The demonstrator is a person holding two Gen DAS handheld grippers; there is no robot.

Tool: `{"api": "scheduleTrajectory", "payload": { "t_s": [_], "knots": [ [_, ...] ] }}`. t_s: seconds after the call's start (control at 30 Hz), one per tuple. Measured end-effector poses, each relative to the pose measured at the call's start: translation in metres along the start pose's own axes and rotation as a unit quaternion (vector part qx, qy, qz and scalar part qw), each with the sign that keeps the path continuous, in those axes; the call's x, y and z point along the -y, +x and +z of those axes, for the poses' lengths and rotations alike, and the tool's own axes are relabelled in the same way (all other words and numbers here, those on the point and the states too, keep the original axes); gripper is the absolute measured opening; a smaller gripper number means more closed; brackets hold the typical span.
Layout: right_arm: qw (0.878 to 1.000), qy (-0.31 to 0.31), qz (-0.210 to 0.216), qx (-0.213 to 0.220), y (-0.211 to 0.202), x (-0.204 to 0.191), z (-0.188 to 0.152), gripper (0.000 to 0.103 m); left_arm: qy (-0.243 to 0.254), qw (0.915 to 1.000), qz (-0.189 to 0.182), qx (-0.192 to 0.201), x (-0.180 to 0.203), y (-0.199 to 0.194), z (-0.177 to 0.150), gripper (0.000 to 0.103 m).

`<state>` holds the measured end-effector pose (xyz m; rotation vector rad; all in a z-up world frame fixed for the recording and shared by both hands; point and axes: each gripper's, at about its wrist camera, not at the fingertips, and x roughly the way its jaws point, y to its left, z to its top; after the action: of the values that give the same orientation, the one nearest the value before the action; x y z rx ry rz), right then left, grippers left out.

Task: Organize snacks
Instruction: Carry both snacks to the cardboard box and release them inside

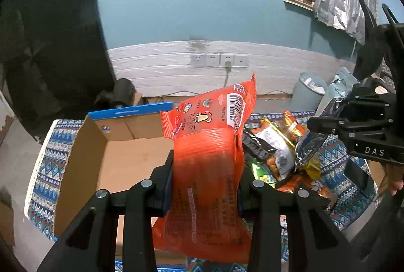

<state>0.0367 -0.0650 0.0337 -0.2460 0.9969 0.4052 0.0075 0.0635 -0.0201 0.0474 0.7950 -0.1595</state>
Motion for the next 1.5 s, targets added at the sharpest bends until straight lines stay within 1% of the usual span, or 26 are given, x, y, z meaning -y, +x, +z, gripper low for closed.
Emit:
{"api": "scheduleTrajectory", "payload": {
  "t_s": [0.37,0.5,0.63,0.8,0.93,1.3,1.43,1.47,1.5],
  "knots": [
    [0.999,-0.031,0.039,0.002,0.02,-0.054,0.034,0.027,-0.031,0.9991,0.028,0.005,-0.046,-0.007,-0.011,0.038],
    [0.998,-0.044,0.055,0.002,0.028,-0.076,0.046,0.027,-0.036,0.9984,0.043,0.008,-0.061,-0.01,-0.016,0.038],
    [0.996,-0.057,0.07,0.0,0.035,-0.1,0.057,0.027,-0.048,0.9977,0.048,0.007,-0.075,-0.012,-0.02,0.038],
    [0.994,-0.066,0.084,-0.006,0.046,-0.122,0.064,0.027,-0.065,0.996,0.062,0.001,-0.095,-0.012,-0.028,0.038],
    [0.993,-0.068,0.098,-0.017,0.057,-0.135,0.068,0.027,-0.067,0.9947,0.077,-0.001,-0.104,-0.012,-0.033,0.038],
    [0.989,-0.075,0.117,-0.058,0.086,-0.163,0.069,0.027,-0.09,0.992,0.084,-0.029,-0.125,0.001,-0.047,0.039],
    [0.987,-0.078,0.121,-0.07,0.094,-0.168,0.069,0.027,-0.098,0.9907,0.084,-0.042,-0.129,0.007,-0.049,0.043],
    [0.987,-0.078,0.121,-0.072,0.095,-0.169,0.068,0.028,-0.097,0.9902,0.09,-0.043,-0.129,0.007,-0.049,0.049],
    [0.987,-0.076,0.121,-0.073,0.096,-0.17,0.069,0.033,-0.095,0.9899,0.095,-0.044,-0.129,0.008,-0.049,0.055]
  ]
}}
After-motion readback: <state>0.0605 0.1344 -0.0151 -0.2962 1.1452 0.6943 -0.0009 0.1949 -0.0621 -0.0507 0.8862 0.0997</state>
